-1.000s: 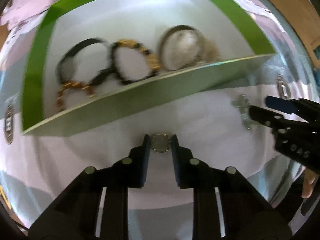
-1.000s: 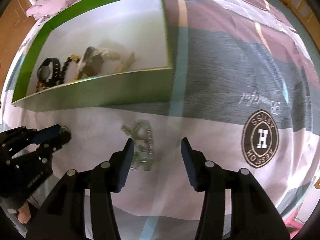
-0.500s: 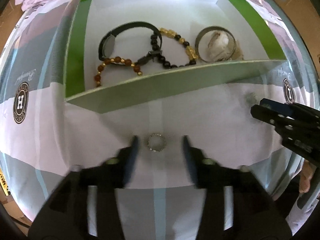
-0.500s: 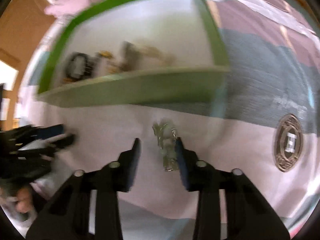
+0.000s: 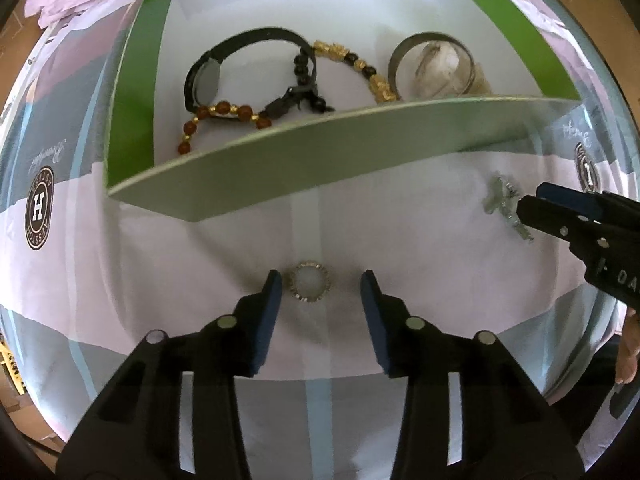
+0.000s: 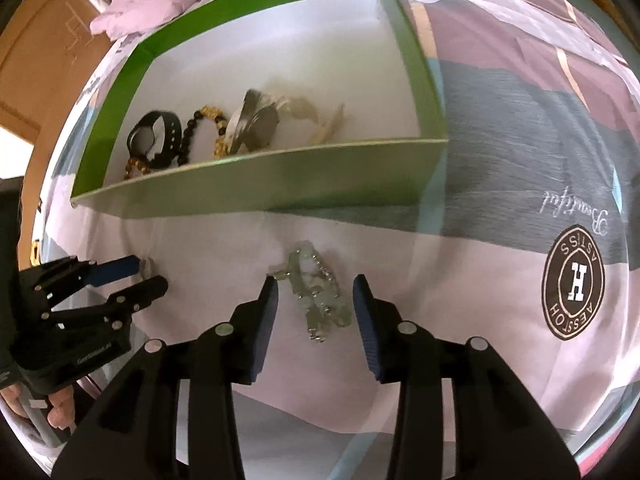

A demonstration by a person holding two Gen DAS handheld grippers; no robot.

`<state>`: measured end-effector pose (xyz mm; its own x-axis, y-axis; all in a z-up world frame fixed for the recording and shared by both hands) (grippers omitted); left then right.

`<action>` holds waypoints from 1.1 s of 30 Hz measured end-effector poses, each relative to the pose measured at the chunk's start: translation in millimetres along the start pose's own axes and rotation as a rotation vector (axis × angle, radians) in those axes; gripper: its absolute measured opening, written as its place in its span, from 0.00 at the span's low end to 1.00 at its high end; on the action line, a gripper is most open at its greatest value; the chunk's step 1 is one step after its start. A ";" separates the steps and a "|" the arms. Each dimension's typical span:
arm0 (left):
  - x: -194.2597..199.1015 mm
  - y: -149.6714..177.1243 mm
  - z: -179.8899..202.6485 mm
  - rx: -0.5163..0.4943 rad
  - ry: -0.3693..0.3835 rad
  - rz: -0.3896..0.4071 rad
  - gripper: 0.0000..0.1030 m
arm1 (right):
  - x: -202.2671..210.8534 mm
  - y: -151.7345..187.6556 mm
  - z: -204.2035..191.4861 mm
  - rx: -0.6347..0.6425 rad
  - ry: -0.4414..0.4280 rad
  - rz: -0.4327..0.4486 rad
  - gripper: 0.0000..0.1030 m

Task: Organize jewelry
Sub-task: 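Grasp the rhinestone ring with the left tool while the right tool grasps the jade bracelet, then carry the rhinestone ring with the left tool while the right tool lifts the jade bracelet over the box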

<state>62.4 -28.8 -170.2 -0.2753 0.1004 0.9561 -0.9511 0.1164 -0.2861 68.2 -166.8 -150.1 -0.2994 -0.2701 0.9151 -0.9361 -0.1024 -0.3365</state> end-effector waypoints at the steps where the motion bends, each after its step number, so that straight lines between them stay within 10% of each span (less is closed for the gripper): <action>1: -2.9 -0.7 2.5 0.006 0.004 -0.001 0.39 | -1.7 -0.3 -0.6 0.006 0.006 -0.001 0.39; 8: -8.0 -6.4 4.5 0.004 -0.002 -0.002 0.37 | -17.2 0.7 -5.2 0.060 0.060 -0.011 0.38; 11: -7.0 -3.5 -3.1 0.012 0.004 -0.001 0.33 | -20.6 0.1 -16.9 0.086 0.039 -0.018 0.19; 33: 4.6 -7.1 7.1 -0.004 -0.004 0.045 0.20 | 4.8 3.1 -6.5 0.105 -0.013 0.027 0.09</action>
<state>66.9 -36.1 -163.3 -0.3189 0.1015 0.9423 -0.9370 0.1160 -0.3296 62.7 -162.2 -145.2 -0.3214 -0.2866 0.9025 -0.9031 -0.1941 -0.3832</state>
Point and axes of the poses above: each gripper's, at about its wrist camera, not at the fingertips, and x roughly against the way its jaws point, z to its right, y to its underside, the point moved 5 cm from there along -x, roughly the way its jaws point, and after that the axes turned 8 degrees about z, right-handed, at the moved point
